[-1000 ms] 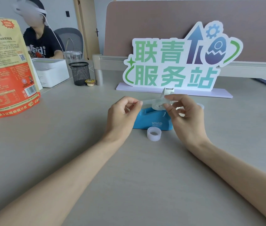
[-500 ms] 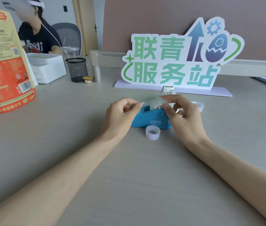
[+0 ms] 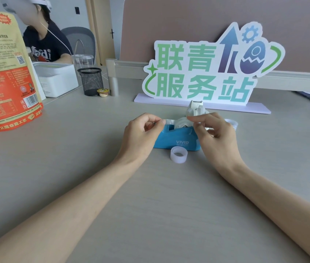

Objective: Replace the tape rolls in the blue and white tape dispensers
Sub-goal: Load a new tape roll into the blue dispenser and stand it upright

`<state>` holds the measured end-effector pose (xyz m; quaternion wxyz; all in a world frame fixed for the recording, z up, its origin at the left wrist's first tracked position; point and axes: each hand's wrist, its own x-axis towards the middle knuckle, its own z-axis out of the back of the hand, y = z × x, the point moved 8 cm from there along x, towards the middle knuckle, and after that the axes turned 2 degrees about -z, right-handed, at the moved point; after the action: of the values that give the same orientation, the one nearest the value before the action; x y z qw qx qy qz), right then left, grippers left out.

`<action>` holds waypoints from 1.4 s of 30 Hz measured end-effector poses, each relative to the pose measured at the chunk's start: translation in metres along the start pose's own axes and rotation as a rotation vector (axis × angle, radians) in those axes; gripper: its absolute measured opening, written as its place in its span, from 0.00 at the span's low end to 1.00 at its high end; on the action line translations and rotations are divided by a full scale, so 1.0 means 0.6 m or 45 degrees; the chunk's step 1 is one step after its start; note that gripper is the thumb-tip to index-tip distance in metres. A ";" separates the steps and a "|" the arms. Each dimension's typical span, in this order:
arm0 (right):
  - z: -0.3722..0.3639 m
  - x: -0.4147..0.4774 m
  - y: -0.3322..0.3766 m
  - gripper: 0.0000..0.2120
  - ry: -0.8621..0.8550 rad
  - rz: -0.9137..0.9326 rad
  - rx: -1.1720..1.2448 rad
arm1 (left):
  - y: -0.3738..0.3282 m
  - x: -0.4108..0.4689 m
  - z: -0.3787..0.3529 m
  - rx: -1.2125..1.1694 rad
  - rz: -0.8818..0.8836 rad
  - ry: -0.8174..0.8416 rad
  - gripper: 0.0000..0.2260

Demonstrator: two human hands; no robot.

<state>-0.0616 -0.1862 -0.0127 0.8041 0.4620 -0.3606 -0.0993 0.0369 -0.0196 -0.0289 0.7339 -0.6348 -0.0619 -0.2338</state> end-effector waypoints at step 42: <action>-0.013 -0.007 0.009 0.17 0.103 0.092 -0.225 | 0.029 0.022 0.078 0.696 0.120 -0.052 0.06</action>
<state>-0.0605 -0.1758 -0.0127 0.8587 0.3797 -0.3342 -0.0827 0.0659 0.0236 -0.0309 0.8867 -0.4198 -0.1077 -0.1612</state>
